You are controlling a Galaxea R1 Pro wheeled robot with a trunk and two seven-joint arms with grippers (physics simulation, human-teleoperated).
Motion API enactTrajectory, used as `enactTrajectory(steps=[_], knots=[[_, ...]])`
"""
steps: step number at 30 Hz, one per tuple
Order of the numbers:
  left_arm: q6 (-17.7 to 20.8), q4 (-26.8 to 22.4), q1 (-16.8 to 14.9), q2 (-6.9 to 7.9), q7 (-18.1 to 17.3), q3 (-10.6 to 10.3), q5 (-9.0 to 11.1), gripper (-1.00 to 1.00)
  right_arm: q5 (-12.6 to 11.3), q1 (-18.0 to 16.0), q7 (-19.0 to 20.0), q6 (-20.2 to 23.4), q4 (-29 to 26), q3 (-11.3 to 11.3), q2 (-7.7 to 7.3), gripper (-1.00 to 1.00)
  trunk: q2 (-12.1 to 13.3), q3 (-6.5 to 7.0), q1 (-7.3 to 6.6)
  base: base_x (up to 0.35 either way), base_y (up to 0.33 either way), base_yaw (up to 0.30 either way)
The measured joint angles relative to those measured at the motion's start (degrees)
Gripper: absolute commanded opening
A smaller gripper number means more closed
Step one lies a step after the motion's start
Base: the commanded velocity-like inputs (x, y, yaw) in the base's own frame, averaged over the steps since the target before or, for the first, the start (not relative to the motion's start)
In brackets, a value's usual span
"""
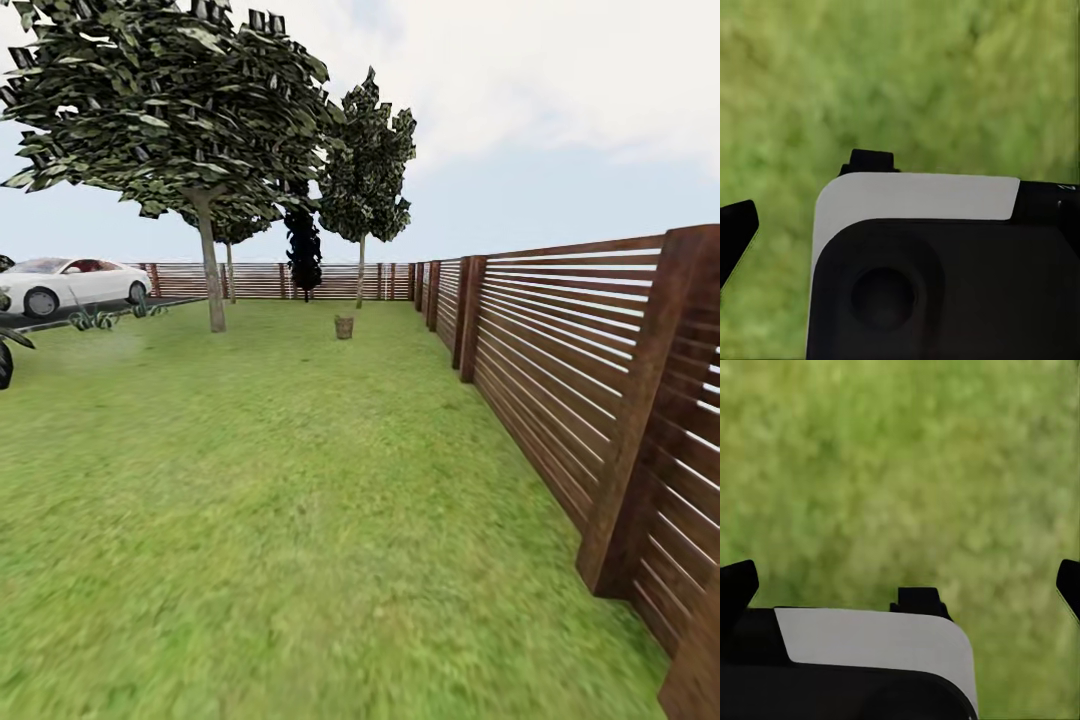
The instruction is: Take the three Easter eggs out of the wicker basket on the lawn in the garden, then place them on the lawn next to a single tree (choose any tree) so that all three eggs are next to the same tree and none are left in the basket.
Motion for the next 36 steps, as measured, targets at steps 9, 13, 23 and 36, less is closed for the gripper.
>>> enactTrajectory(steps=[9, 13, 23, 36], knots=[[0.04, 0.00, 0.00, 0.00, 0.04, 0.00, 0.00, 1.00, 0.01, -0.01, 0.01, 0.00, 0.04, 0.02, 0.00, 1.00, 0.00, 0.00, 0.00, 0.327, 0.000, 0.000], [0.03, 0.00, 0.00, -0.01, 0.04, 0.00, 0.00, 1.00, 0.00, 0.00, 0.00, 0.00, 0.05, 0.02, 0.00, 1.00, 0.00, 0.00, 0.00, 0.327, 0.000, 0.000], [0.02, 0.00, 0.00, -0.06, 0.04, 0.00, 0.00, 1.00, 0.01, -0.01, 0.00, 0.00, 0.03, 0.02, 0.00, 1.00, 0.00, 0.00, 0.00, 0.327, 0.000, 0.000], [-0.02, 0.00, 0.00, -0.09, 0.04, 0.00, 0.00, 1.00, -0.06, 0.00, 0.00, 0.00, 0.06, -0.04, 0.00, 1.00, 0.00, 0.00, 0.00, 0.327, 0.000, 0.000]])
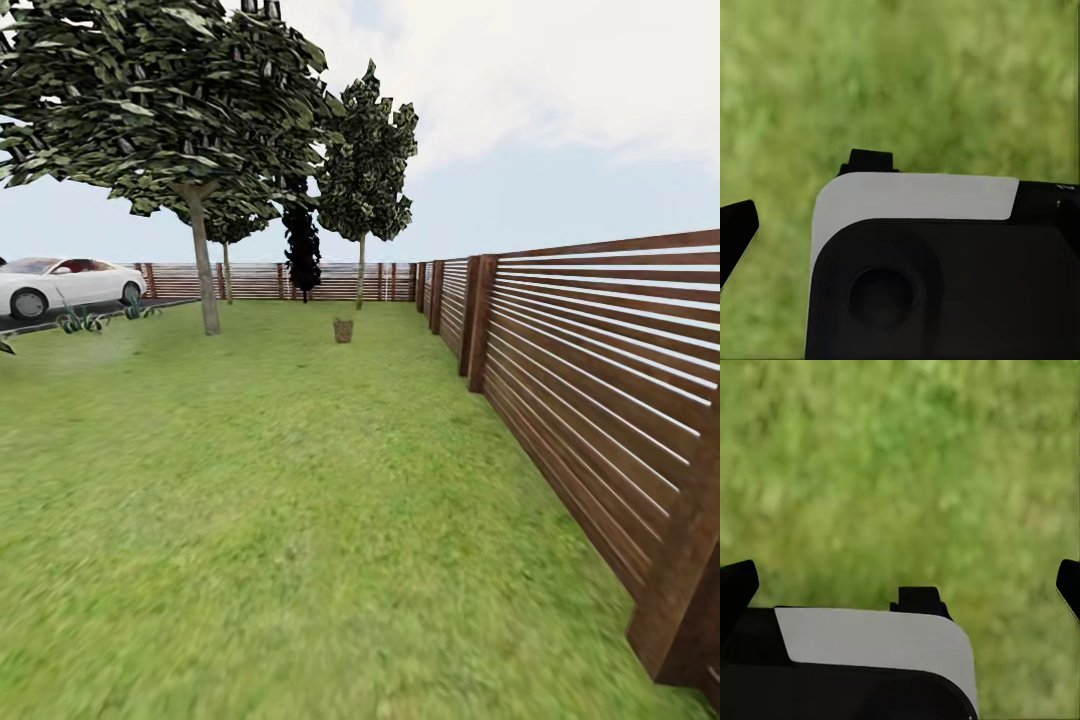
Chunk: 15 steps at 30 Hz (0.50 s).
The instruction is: Take the three Easter eggs out of the wicker basket on the lawn in the garden, then place them on the lawn next to a single tree (choose any tree) so that all three eggs are next to the same tree and none are left in the basket.
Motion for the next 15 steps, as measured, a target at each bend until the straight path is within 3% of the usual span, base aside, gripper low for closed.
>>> enactTrajectory(steps=[15], knots=[[0.01, 0.00, 0.00, 0.00, -0.05, 0.00, 0.00, 1.00, 0.00, 0.00, 0.00, 0.00, 0.00, -0.03, 0.00, 1.00, 0.00, 0.00, 0.00, 0.327, 0.000, 0.000]])
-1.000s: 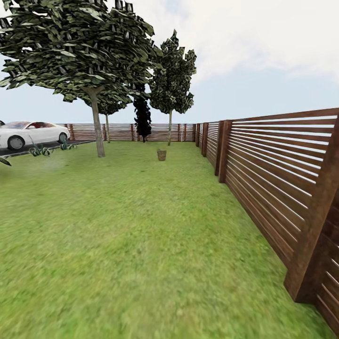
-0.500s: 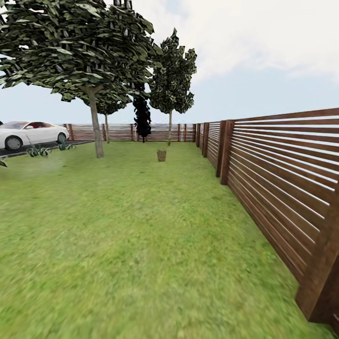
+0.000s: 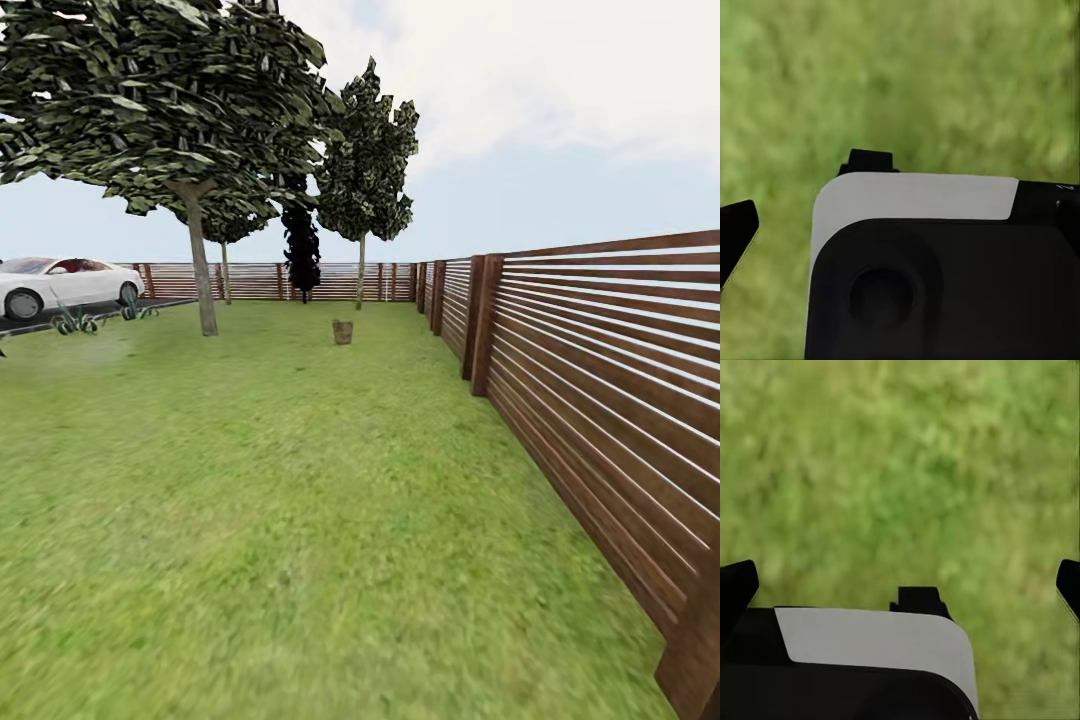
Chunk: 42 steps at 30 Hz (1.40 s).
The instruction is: Take the three Easter eggs out of the wicker basket on the lawn in the garden, then place them on the lawn next to a single tree (choose any tree) so that all three eggs are next to the same tree and none are left in the basket.
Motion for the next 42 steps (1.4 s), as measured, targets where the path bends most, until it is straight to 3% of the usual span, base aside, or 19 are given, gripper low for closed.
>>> enactTrajectory(steps=[42], knots=[[0.06, 0.00, 0.00, 0.00, -0.01, 0.07, 0.00, 1.00, 0.00, 0.00, 0.00, 0.00, 0.02, 0.00, 0.00, 1.00, 0.00, 0.00, 0.00, 0.327, 0.000, 0.000]])
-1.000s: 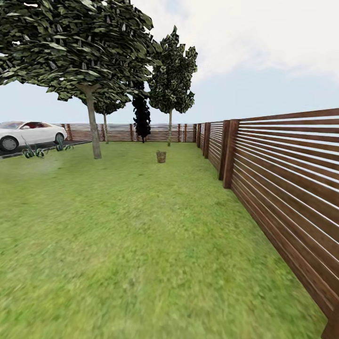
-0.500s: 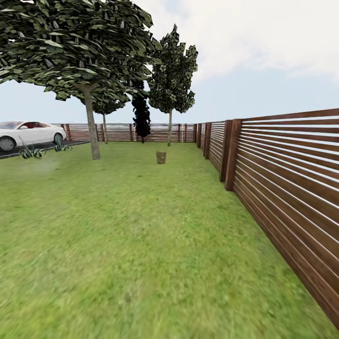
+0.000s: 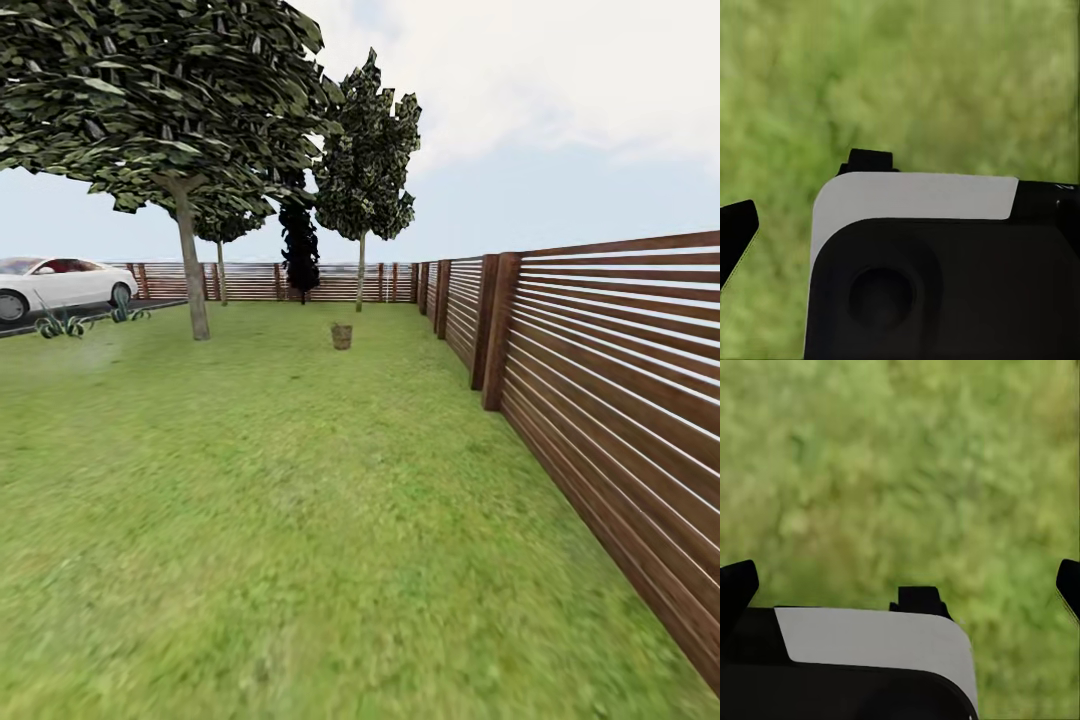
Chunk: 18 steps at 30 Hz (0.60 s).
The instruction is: Take the three Easter eggs out of the wicker basket on the lawn in the garden, then place them on the lawn next to a single tree (choose any tree) so that all three eggs are next to the same tree and none are left in the basket.
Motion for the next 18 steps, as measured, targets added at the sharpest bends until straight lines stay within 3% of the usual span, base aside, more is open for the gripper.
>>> enactTrajectory(steps=[18], knots=[[0.00, 0.00, 0.00, 0.00, 0.15, 0.00, 0.00, 1.00, 0.00, 0.00, 0.00, 0.00, 0.01, 0.04, 0.02, 1.00, 0.00, 0.00, 0.00, 0.327, 0.000, 0.000]])
